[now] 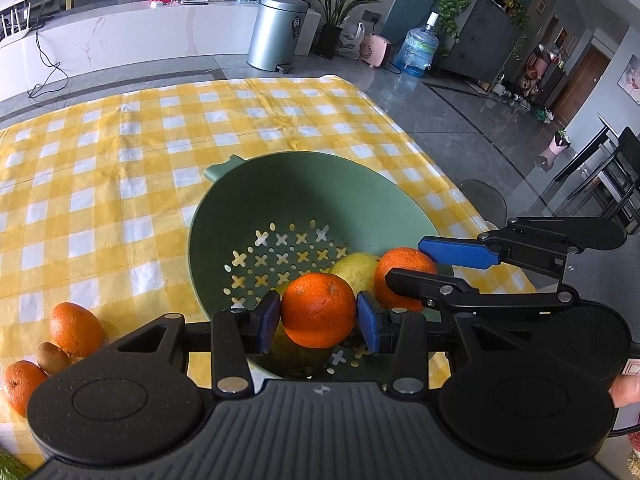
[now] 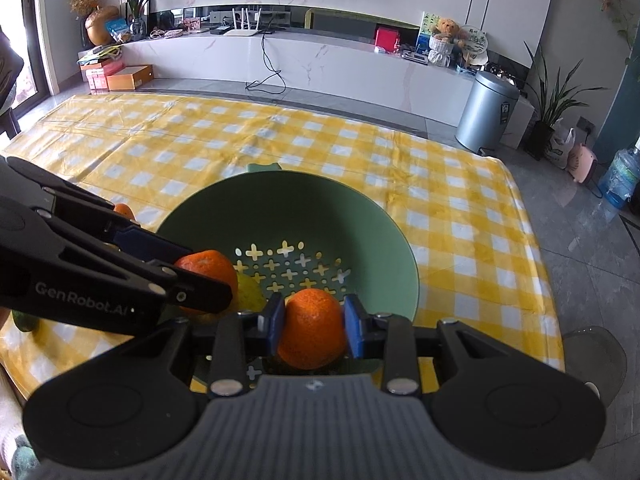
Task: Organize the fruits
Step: 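Lower both oranges into the green colander and open both tools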
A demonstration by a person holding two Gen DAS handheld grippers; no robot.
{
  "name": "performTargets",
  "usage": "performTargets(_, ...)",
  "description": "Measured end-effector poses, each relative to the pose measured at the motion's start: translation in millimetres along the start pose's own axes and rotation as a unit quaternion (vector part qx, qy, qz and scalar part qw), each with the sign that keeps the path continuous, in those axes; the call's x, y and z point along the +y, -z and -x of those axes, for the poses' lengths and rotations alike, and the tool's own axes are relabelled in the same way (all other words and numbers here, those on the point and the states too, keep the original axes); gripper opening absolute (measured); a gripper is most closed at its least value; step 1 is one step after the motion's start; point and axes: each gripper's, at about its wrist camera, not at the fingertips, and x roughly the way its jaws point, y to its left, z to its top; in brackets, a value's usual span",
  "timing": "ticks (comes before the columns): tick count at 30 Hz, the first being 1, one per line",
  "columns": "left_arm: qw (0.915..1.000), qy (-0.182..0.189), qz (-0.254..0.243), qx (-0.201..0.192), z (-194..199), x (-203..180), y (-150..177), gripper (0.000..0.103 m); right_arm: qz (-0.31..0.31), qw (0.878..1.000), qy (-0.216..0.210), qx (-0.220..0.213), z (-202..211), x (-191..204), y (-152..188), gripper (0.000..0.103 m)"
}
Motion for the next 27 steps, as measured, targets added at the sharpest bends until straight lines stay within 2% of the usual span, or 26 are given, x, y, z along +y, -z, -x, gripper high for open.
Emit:
performTargets(10, 0.9993, -0.027, 0.020, -0.015, -9, 9, -15, 0.047, -0.013, 1.000, 0.015, -0.005, -15, -6, -18, 0.029)
performTargets(21, 0.9972, -0.068, 0.029, -0.014, -20, 22, -27, 0.048, -0.009, 1.000, 0.010, 0.023, -43, -8, -39, 0.031)
performTargets(27, 0.9971, -0.068, 0.031, -0.011, -22, 28, -25, 0.048, -0.021, 0.999, 0.004, 0.029, -49, -9, -41, 0.033)
